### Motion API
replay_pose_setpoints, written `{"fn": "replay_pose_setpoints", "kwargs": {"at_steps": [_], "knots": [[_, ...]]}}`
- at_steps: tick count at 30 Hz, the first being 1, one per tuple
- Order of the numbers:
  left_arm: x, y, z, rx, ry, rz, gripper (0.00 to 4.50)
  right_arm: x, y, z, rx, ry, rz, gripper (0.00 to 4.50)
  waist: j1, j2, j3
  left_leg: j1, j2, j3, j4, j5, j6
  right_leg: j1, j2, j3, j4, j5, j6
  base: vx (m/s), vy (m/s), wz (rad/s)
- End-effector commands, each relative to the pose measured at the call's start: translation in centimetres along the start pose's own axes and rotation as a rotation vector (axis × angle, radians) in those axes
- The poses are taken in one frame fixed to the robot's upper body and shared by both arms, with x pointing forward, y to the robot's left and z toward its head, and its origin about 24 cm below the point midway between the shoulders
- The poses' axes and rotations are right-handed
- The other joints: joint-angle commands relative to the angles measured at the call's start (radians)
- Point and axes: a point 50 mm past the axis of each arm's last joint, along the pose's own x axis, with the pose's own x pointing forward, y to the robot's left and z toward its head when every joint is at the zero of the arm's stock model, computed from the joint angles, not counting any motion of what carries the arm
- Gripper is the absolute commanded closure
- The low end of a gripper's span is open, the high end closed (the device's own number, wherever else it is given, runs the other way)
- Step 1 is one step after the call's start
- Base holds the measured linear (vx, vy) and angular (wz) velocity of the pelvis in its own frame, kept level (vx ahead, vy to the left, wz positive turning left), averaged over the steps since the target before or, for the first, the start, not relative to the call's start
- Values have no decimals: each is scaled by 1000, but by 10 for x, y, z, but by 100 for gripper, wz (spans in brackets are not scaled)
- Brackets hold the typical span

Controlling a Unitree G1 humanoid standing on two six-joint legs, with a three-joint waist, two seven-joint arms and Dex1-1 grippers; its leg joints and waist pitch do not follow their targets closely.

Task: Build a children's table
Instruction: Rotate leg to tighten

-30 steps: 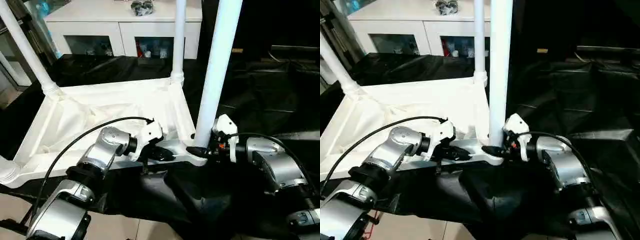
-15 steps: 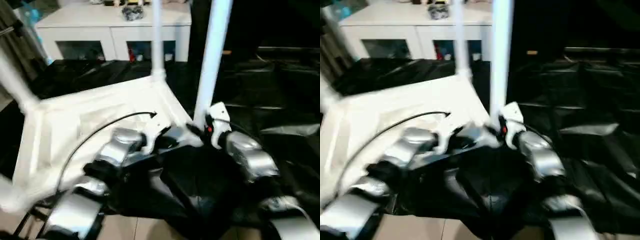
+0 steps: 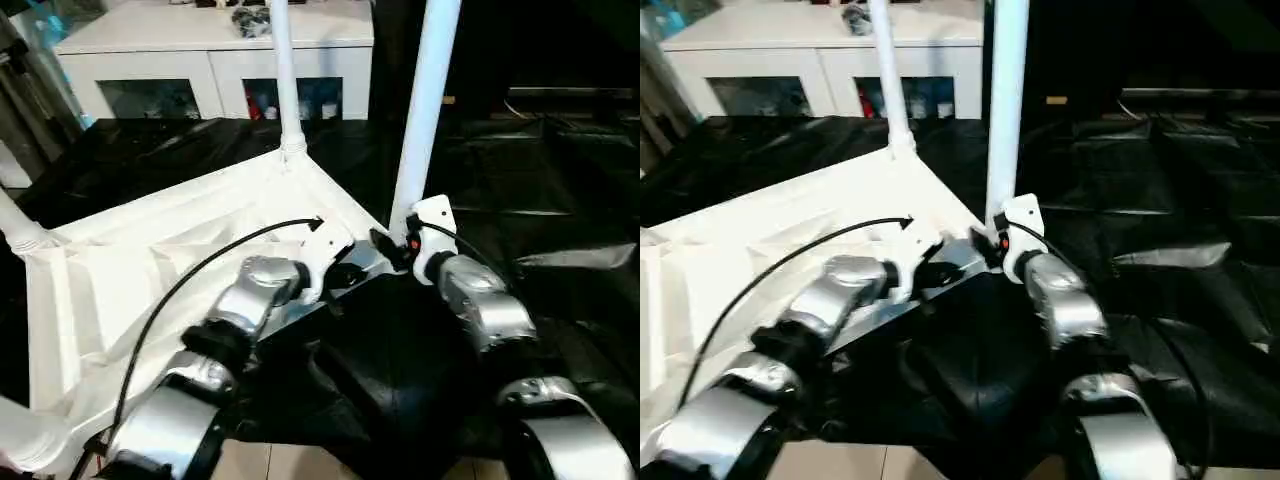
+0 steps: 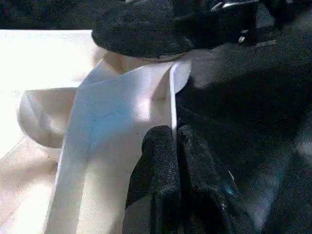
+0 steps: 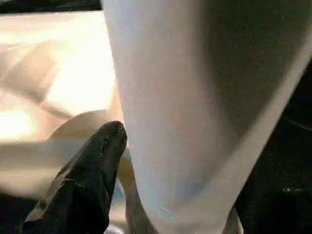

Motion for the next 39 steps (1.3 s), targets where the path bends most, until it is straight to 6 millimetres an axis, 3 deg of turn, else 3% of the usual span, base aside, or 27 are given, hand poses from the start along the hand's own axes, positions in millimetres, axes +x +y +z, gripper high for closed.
{"fn": "replay_pose_setpoints", "kwargs": {"at_steps": [1,3,5,11,17,20,25,28,29,30,33,35,37,39], "knots": [[4,-12,0,55,18,-122,450,3,29,-19,15,75,227,136,10,-9,-54,2,84,-45,-65,-148,128,43,-108,55,-63,-93,-270,0,0,0],[2,-12,-1,64,24,-138,450,-1,27,-19,6,75,260,136,21,-8,-58,-1,88,-43,-59,-79,160,44,-107,52,-48,6,-285,0,0,0],[-5,-11,-5,82,38,-190,450,-12,24,-20,-29,91,355,136,31,-10,-56,-1,87,-40,-57,-71,174,43,-105,49,-47,15,-287,0,0,0],[-20,-11,-9,113,56,-319,450,-39,24,-25,-78,162,595,136,58,-10,-51,7,94,-38,-65,-139,138,36,-102,53,-57,-111,-266,0,0,0],[-27,-13,-10,108,63,-390,450,-49,30,-25,-74,179,699,169,68,-10,-55,8,93,-38,-64,-114,122,36,-104,55,-50,-59,-272,0,0,0],[-28,-14,-12,107,68,-410,450,-50,32,-26,-71,185,716,201,71,-10,-55,8,92,-38,-63,-112,117,36,-105,54,-52,-68,-271,0,0,0],[-28,-14,-12,106,65,-392,450,-51,36,-28,-62,191,721,215,75,-9,-55,9,92,-38,-64,-112,110,34,-103,54,-52,-78,-264,0,0,0],[-25,-13,-11,101,59,-360,450,-46,36,-28,-55,170,666,217,78,-10,-54,8,91,-38,-64,-112,106,34,-103,54,-52,-91,-259,0,0,0],[-21,-10,-10,87,53,-308,450,-39,33,-26,-15,132,577,217,76,-15,-52,8,89,-37,-65,-125,101,34,-103,54,-57,-119,-253,0,0,0],[-19,-9,-8,80,49,-277,450,-35,31,-25,9,112,527,217,75,-12,-50,9,89,-37,-65,-138,94,31,-105,56,-59,-143,-252,0,0,0],[-11,-3,-4,52,43,-166,450,-19,24,-25,42,95,328,221,57,-13,-42,16,83,-42,-72,-228,36,23,-103,57,-77,-322,-219,0,0,0],[-7,-2,-3,33,45,-121,450,-13,22,-28,43,116,239,233,43,-11,-42,12,83,-49,-75,-243,17,27,-104,56,-76,-340,-210,0,0,0],[-1,-1,0,1,36,-52,450,-6,20,-32,67,134,137,238,33,-9,-43,15,82,-46,-73,-249,16,20,-103,58,-78,-322,-215,0,0,0],[5,1,4,-37,32,27,450,0,19,-38,105,163,15,244,23,-11,-44,13,78,-46,-71,-253,23,24,-103,58,-79,-313,-221,0,0,0]]}}
